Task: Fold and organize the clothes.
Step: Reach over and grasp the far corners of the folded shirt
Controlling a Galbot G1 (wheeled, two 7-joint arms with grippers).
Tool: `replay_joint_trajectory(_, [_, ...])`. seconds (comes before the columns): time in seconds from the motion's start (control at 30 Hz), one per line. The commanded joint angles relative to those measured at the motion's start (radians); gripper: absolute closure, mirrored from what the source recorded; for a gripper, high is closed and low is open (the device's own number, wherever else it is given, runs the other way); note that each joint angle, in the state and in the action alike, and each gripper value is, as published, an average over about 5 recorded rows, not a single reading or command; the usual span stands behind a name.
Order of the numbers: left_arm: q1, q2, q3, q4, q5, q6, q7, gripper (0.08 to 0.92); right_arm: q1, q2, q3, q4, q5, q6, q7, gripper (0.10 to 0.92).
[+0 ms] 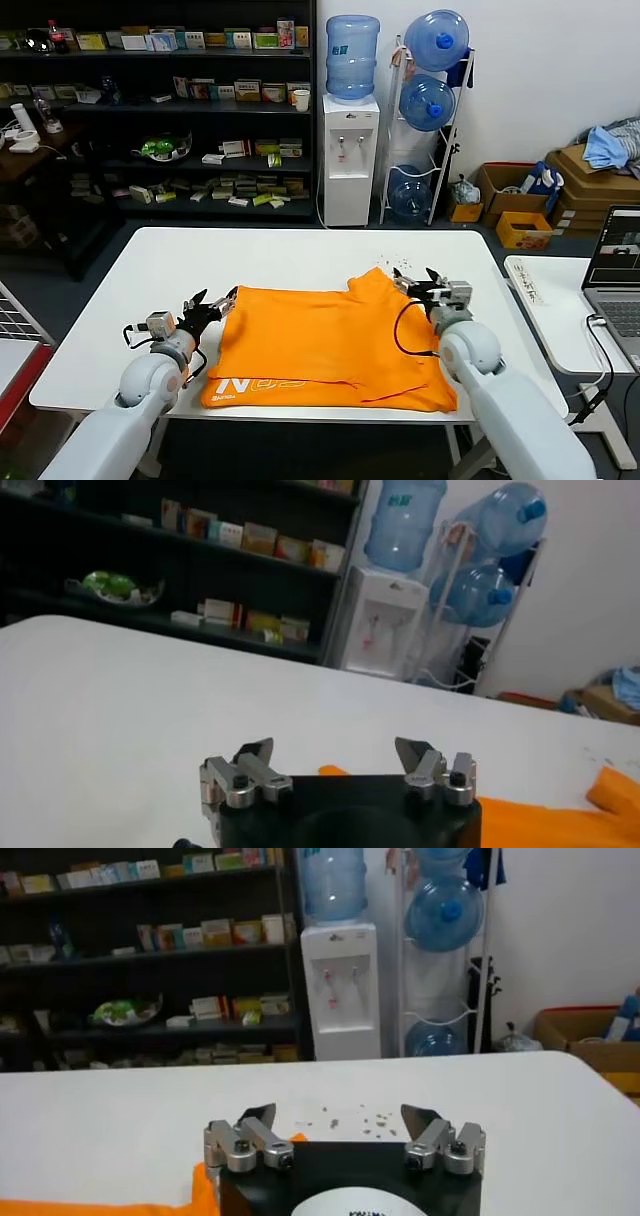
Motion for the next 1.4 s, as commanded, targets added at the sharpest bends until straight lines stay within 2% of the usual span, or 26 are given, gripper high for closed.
replay_joint_trajectory(0.03, [-0.172, -0.039, 0.094, 0.236, -0.002, 0.024, 0.048, 0.177, 0.186, 0.115, -0.096, -0.257, -0.024, -0.035, -0.022, 0.203])
replay_joint_trajectory(0.33, [-0.168, -0.039, 0.103, 0.224, -0.007, 0.059, 0.03, 0.177, 0.174, 0.13, -0.098, -0.306, -0.084, -0.07, -0.015, 0.203])
replay_joint_trajectory(0.87, [-0.189, -0.057, 0.128, 0.247, 0.014, 0.057, 0.032, 0.177, 0.124, 0.102, -0.086, -0.247, -0.043, -0.123, 0.01, 0.214])
replay_joint_trajectory(1.0, [-0.2, -0.067, 0.133, 0.272, 0.038, 0.046, 0.035, 0.177, 0.123, 0.098, -0.085, -0.245, -0.021, -0.142, 0.017, 0.31])
replay_joint_trajectory(1.1, [-0.209, -0.074, 0.138, 0.288, 0.054, 0.04, 0.036, 0.213, 0.123, 0.098, -0.085, -0.246, -0.011, -0.149, 0.021, 0.396])
replay_joint_trajectory(1.4, [-0.213, -0.077, 0.157, 0.296, 0.072, 0.039, 0.029, 0.467, 0.118, 0.096, -0.083, -0.239, -0.005, -0.137, 0.021, 0.656])
